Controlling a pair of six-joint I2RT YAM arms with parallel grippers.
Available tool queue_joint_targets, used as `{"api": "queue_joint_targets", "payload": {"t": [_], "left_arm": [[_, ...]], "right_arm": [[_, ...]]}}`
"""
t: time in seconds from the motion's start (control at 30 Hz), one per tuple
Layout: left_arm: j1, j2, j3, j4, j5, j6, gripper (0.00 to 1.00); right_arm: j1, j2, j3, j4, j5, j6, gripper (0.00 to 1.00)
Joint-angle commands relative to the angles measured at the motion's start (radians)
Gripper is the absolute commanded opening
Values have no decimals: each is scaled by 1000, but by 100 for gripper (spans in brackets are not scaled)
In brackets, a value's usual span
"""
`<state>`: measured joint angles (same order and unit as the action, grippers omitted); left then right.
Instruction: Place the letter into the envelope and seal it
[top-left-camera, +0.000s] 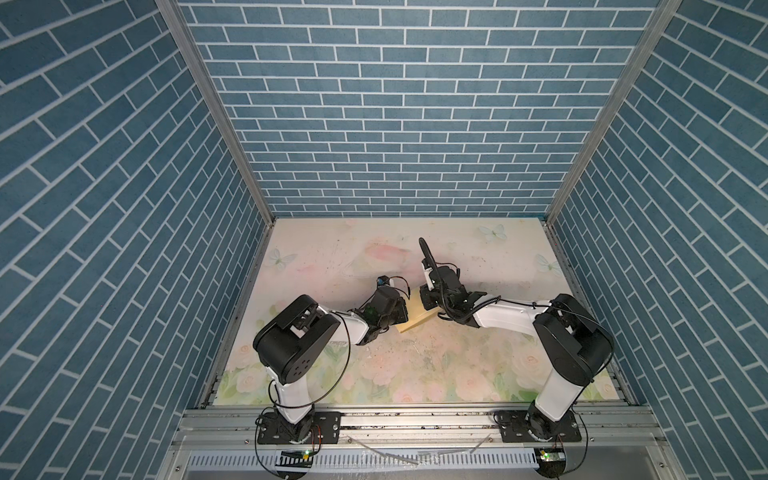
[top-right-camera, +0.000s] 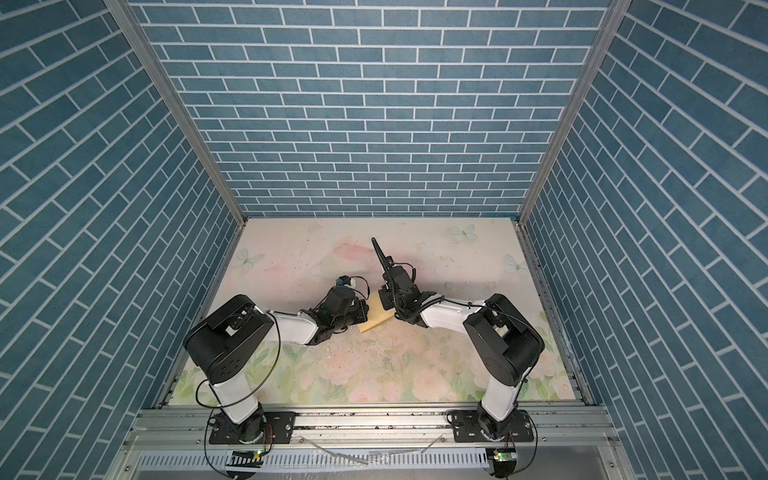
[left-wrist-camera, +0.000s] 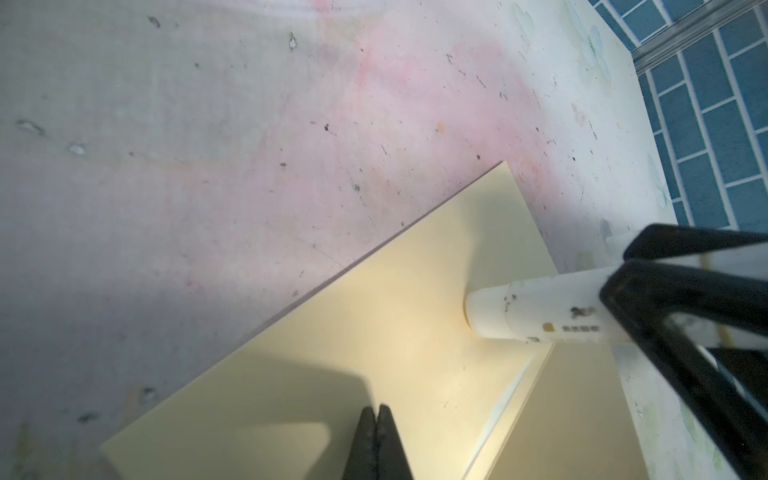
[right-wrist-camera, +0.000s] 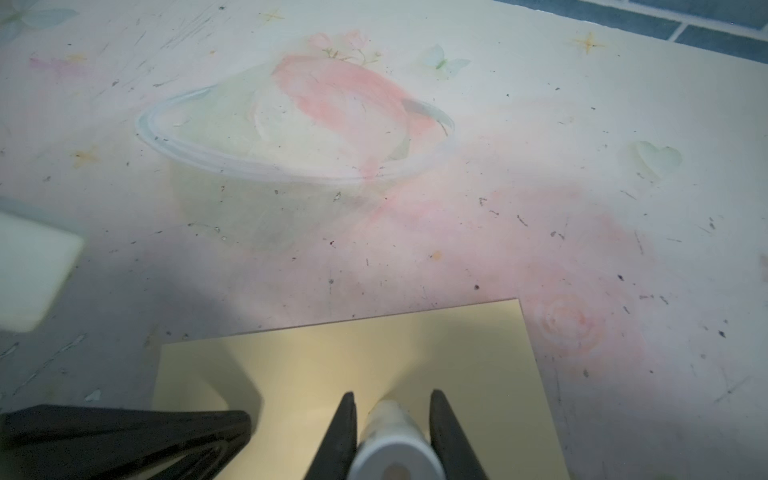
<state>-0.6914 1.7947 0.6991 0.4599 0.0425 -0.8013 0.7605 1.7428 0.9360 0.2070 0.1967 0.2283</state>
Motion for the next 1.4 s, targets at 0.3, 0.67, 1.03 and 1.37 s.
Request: {"api": "queue_joint_targets", "payload": {"t": [0.3,0.67,1.03,1.37], "left_arm": [[7,52,-52,-181,-46,3,0],[7,58,-59,-166,-41,0,0],[7,57,-58,-154,-34,-4,0],[7,58,-57,-149,-30,-7,0]], "right_arm": [[-72,-14,-1,-104,62,1,0],[-72,-228,-101,71,-86,60,0],[5,-181,-82,90,-95,46,0],[73,-95,-48,88,-76,40,0]]}}
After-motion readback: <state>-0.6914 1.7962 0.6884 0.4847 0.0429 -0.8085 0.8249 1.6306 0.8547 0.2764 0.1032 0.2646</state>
